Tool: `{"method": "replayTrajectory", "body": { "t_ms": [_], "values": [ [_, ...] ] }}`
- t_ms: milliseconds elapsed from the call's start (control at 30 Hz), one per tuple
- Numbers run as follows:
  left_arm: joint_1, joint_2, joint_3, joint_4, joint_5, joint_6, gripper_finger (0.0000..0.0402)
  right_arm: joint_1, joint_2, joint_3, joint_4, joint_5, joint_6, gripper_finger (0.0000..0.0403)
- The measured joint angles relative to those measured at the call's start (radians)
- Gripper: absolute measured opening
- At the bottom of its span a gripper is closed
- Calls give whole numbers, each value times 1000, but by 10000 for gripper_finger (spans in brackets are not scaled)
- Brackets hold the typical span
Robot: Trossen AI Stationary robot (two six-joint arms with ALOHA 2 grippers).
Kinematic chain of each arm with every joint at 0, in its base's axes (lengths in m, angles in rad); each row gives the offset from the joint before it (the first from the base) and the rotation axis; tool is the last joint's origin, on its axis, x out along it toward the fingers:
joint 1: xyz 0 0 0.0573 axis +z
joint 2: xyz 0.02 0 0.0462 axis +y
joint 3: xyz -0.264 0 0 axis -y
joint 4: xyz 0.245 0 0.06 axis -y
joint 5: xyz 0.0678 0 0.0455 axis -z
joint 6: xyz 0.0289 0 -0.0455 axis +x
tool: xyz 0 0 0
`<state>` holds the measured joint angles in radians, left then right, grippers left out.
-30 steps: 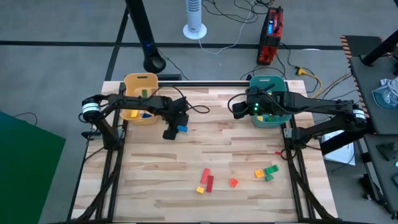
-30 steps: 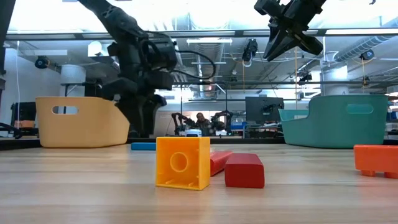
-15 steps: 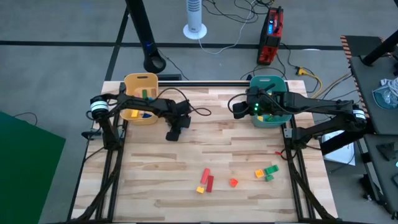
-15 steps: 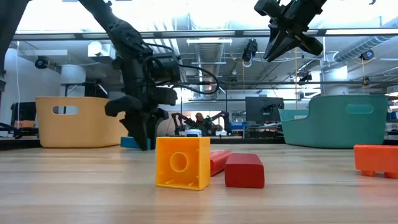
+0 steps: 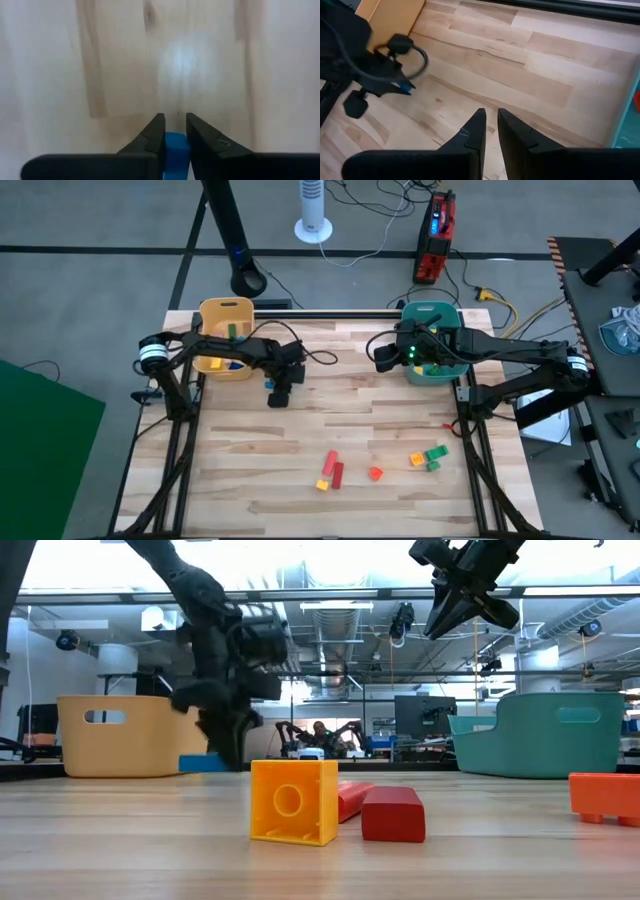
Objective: Sort blocks by size
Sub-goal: Put the blue block into the yellow bin
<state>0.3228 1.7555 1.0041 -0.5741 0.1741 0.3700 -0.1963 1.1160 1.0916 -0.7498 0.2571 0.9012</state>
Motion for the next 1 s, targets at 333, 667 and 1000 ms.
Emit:
{"method": "replayTrajectory", "body": {
  "t_ms": [333, 667, 1000],
  "values": [
    [14, -159, 242, -248, -9, -51, 44, 2, 0, 0, 0, -2, -31, 38],
    [363, -403, 256, -376, -176, -192, 46, 2, 0, 0, 1, -3, -29, 38],
    [672, -477, 77, -352, -192, -336, 99, 2, 0, 0, 5, 4, -35, 38]
  ]
}}
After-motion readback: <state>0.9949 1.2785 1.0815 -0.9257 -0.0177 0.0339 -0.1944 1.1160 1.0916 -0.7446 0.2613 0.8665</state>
